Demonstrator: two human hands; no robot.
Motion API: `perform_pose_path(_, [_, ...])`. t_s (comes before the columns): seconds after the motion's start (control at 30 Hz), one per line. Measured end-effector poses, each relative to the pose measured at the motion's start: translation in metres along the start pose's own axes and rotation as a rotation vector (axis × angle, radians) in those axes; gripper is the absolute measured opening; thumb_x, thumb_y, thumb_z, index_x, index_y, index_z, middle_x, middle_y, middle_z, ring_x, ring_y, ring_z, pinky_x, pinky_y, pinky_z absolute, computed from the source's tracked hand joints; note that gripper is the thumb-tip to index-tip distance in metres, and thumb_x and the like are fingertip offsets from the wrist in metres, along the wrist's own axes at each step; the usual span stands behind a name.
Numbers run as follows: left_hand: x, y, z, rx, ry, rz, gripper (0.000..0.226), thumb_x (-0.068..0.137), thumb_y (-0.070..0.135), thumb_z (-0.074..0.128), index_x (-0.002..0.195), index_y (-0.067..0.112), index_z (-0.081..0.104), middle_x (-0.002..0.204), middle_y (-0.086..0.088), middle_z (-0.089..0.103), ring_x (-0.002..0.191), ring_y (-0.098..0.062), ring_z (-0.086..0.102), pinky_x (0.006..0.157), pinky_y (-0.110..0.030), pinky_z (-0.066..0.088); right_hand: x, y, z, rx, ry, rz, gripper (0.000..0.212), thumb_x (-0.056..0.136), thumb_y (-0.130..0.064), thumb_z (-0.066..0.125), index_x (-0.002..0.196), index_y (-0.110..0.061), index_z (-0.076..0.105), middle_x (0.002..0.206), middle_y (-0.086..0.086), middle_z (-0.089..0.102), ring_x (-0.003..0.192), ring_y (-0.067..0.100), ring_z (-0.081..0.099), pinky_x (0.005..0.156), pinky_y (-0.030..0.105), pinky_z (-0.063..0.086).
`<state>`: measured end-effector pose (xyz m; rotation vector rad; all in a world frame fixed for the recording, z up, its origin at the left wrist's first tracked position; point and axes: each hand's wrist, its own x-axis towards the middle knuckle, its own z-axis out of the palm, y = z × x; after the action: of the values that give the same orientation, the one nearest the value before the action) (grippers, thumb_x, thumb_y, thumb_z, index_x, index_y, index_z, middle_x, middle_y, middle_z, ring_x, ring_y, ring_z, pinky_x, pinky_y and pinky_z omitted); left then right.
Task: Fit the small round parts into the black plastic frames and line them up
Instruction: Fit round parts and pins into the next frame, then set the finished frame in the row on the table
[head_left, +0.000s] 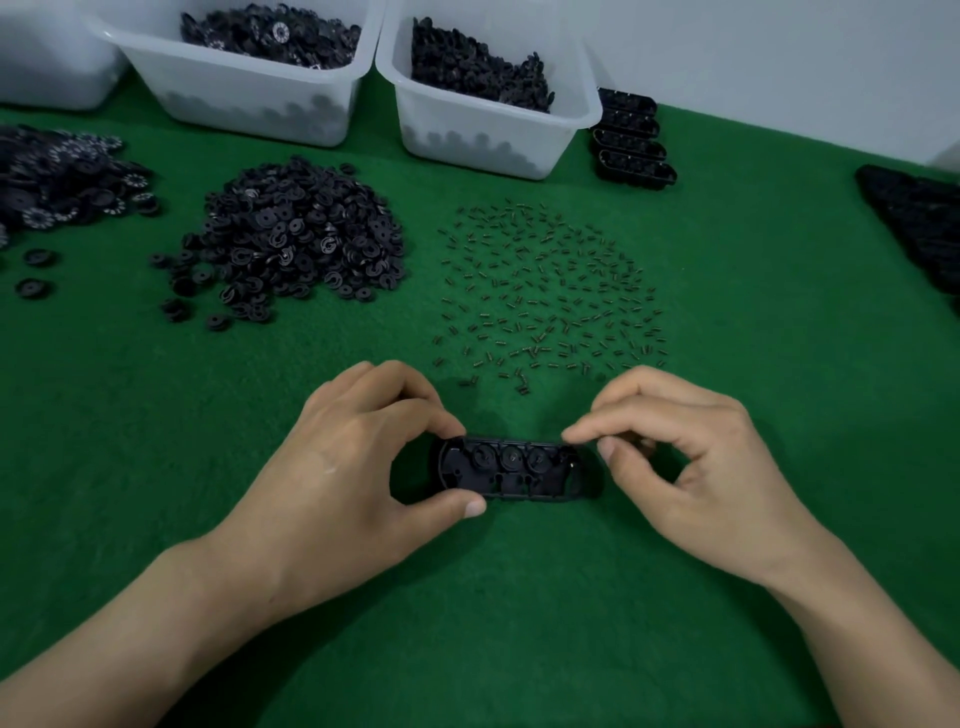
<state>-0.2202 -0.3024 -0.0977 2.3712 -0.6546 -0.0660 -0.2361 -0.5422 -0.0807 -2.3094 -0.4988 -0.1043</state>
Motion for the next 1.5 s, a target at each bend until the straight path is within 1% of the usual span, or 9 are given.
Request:
perform_pose_path(0.17, [0.000, 0.002, 0.000, 0.027, 0.002, 0.001, 0.047, 0.066, 0.062, 0.056, 0.094, 0.025, 0.066, 0.095, 0.012, 0.053, 0.091, -0.010, 0.050, 0.085, -0.029, 0.041, -0.003, -0.001, 0.007, -0.103, -0.071, -0.030, 0.027, 0.081, -0.007, 0.056, 0.097, -0.021, 0.072, 0.087, -0.007, 0.057, 0.076, 0.011, 0.056, 0.065, 0.021, 0.044])
perform_pose_path(0.33, [-0.001, 0.006, -0.001, 0.054, 0.016, -0.006, 0.051, 0.065, 0.063, 0.061, 0.095, 0.022, 0.068, 0.094, 0.010, 0.054, 0.090, -0.011, 0.051, 0.084, -0.024, 0.040, -0.008, -0.002, 0.003, -0.121, -0.143, 0.029, 0.022, 0.076, -0.041, 0.063, 0.094, -0.027, 0.061, 0.094, -0.015, 0.057, 0.086, 0.009, 0.054, 0.070, 0.012, 0.038])
perform_pose_path(0.57, [0.007, 0.021, -0.007, -0.023, 0.099, -0.097, 0.057, 0.059, 0.062, 0.057, 0.104, 0.028, 0.068, 0.081, 0.017, 0.056, 0.082, -0.002, 0.053, 0.069, -0.008, 0.041, -0.006, -0.001, -0.002, -0.141, -0.062, -0.039, 0.009, 0.079, -0.023, 0.070, 0.083, -0.020, 0.063, 0.095, -0.010, 0.058, 0.090, 0.006, 0.057, 0.080, 0.021, 0.046])
perform_pose_path(0.67, [0.030, 0.033, -0.007, -0.115, 0.133, -0.120, 0.052, 0.062, 0.046, 0.069, 0.111, 0.027, 0.064, 0.078, 0.012, 0.060, 0.080, -0.002, 0.055, 0.074, -0.015, 0.045, 0.003, 0.008, -0.017, -0.177, 0.047, -0.038, 0.009, 0.077, -0.015, 0.072, 0.082, -0.020, 0.065, 0.096, -0.009, 0.058, 0.090, 0.005, 0.057, 0.080, 0.020, 0.046])
perform_pose_path(0.97, [0.160, 0.051, 0.011, -0.513, 0.013, -0.164, 0.035, 0.085, 0.013, 0.062, 0.118, 0.018, 0.053, 0.111, 0.009, 0.060, 0.096, 0.000, 0.059, 0.080, -0.014, 0.048, 0.063, 0.079, -0.073, -0.279, 0.360, 0.079, 0.015, 0.074, 0.000, 0.073, 0.079, -0.013, 0.071, 0.089, -0.001, 0.064, 0.071, 0.002, 0.055, 0.071, 0.014, 0.048])
perform_pose_path(1.1, [0.222, 0.053, 0.027, -0.393, -0.031, -0.160, 0.041, 0.090, 0.019, 0.056, 0.128, 0.019, 0.042, 0.130, 0.007, 0.048, 0.112, -0.007, 0.049, 0.088, -0.021, 0.040, 0.107, 0.123, -0.087, -0.304, 0.431, 0.148, 0.012, 0.074, 0.003, 0.070, 0.078, -0.009, 0.071, 0.087, 0.005, 0.067, 0.074, 0.015, 0.060, 0.077, 0.031, 0.052])
perform_pose_path(1.23, [0.258, 0.046, 0.040, -0.228, -0.038, -0.164, 0.045, 0.091, 0.023, 0.053, 0.133, 0.018, 0.035, 0.128, 0.004, 0.048, 0.082, 0.001, 0.047, 0.070, -0.019, 0.038, 0.136, 0.155, -0.087, -0.287, 0.400, 0.223, 0.011, 0.078, 0.000, 0.068, 0.080, -0.010, 0.071, 0.090, 0.004, 0.068, 0.084, 0.019, 0.061, 0.081, 0.035, 0.051])
perform_pose_path(1.37, [0.272, 0.035, 0.049, -0.203, -0.054, -0.206, 0.047, 0.091, 0.022, 0.054, 0.133, 0.015, 0.034, 0.135, 0.001, 0.045, 0.117, -0.014, 0.044, 0.088, -0.022, 0.032, 0.146, 0.168, -0.083, -0.302, 0.348, 0.267, 0.012, 0.080, -0.003, 0.065, 0.081, -0.013, 0.070, 0.094, 0.001, 0.069, 0.091, 0.018, 0.061, 0.082, 0.032, 0.050])
perform_pose_path(1.5, [0.275, 0.030, 0.052, -0.172, -0.050, -0.207, 0.047, 0.090, 0.023, 0.055, 0.132, 0.015, 0.035, 0.133, 0.001, 0.048, 0.121, -0.015, 0.043, 0.089, -0.022, 0.032, 0.148, 0.170, -0.081, -0.315, 0.335, 0.279, 0.012, 0.081, -0.003, 0.064, 0.083, -0.013, 0.070, 0.096, 0.002, 0.069, 0.095, 0.019, 0.061, 0.083, 0.032, 0.050])
